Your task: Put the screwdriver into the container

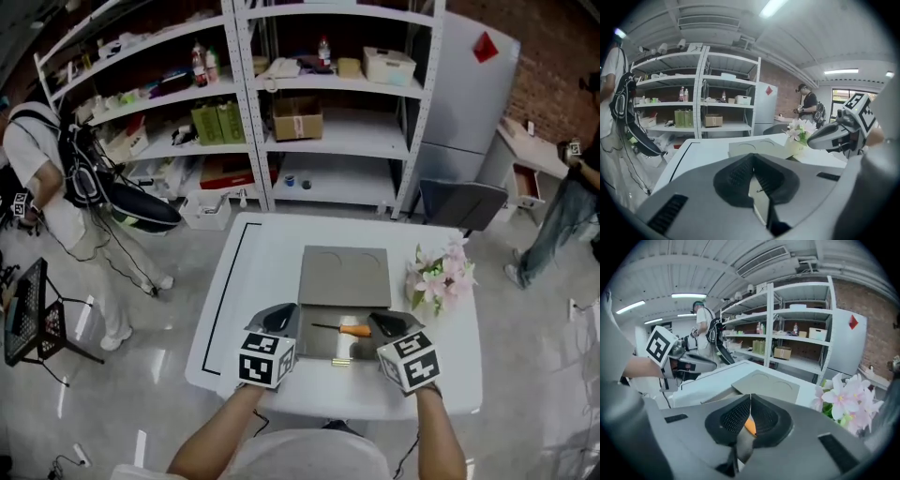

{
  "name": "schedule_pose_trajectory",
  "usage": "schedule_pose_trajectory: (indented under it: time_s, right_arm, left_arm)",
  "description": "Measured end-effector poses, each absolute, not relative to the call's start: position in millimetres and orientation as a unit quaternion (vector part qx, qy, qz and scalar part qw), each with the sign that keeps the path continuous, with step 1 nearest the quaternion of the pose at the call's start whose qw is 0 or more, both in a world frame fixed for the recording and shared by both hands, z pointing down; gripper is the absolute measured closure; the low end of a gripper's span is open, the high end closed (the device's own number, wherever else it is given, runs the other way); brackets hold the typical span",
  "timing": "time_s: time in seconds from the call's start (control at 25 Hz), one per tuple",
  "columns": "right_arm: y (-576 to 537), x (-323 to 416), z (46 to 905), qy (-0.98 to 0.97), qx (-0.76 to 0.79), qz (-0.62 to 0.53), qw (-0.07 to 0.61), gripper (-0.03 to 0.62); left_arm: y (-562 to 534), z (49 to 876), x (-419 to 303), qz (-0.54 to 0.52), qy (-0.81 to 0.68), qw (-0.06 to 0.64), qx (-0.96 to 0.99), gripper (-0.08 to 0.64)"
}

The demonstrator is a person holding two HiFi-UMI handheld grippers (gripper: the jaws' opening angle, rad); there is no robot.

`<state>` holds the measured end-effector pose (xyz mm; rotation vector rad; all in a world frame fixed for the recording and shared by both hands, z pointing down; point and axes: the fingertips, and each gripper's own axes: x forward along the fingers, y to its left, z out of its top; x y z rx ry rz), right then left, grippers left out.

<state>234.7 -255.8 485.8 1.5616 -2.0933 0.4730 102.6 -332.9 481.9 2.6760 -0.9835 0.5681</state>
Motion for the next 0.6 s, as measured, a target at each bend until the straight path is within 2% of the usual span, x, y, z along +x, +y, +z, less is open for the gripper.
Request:
schedule_pose_trajectory:
  time_s: [0.4,0.6]
  right_arm:
    - [-224.4,252.5,444.2,-0.721,0.667,0.158,0.098,0.588]
    - [-217.4,244.5,441.4,-0.712,0.68,0.154,0.084,0.588]
  left_arm:
    - [-315.6,473.6,102.8,0.186,-0.3,0.106,0.93,0.557]
    - [-313.7,474.7,90.2,0.185,-0.298,0.109,0.93,0.557]
